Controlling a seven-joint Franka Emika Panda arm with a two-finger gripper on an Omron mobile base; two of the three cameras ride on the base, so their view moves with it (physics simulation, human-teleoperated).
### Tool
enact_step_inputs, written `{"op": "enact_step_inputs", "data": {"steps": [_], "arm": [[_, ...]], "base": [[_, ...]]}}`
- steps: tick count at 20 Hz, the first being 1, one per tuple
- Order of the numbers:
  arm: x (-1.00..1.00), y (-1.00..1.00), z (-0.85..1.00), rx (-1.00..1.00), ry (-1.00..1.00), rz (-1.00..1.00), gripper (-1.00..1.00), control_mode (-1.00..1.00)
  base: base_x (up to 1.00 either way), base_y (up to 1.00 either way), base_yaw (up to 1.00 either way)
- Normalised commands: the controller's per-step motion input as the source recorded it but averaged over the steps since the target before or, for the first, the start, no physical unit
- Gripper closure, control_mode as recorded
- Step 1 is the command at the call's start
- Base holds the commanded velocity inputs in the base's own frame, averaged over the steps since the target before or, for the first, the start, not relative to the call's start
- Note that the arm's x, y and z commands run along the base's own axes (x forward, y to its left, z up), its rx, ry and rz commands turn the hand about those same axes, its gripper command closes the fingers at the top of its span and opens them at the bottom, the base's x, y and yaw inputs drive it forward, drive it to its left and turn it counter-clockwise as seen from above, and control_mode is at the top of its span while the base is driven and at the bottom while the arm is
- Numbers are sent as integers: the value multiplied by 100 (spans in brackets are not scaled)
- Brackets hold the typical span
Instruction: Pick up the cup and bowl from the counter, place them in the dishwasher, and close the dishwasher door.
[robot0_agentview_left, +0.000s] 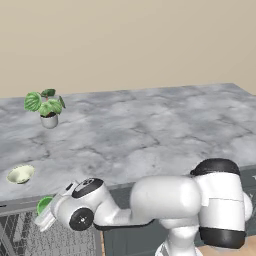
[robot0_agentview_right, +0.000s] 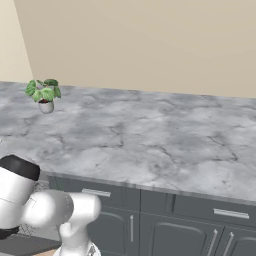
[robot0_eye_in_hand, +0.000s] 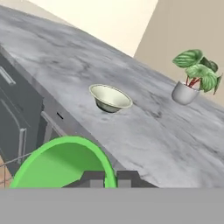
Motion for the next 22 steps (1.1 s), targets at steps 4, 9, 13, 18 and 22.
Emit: {"op": "enact_step_inputs", "data": {"steps": [4,9,13,18,22], "arm": [[-16,0,-33,-2,4,15,100,-100],[0,0,-17,-24,8,18,100,-100],[-4,20,-8,-37,4,15,100,-100],[-17,45,-5,-39,1,14,100,-100],[-37,57,0,-35,0,15,100,-100]], "base": [[0,0,0],[0,0,0],[0,0,0],[0,0,0],[0,0,0]]}}
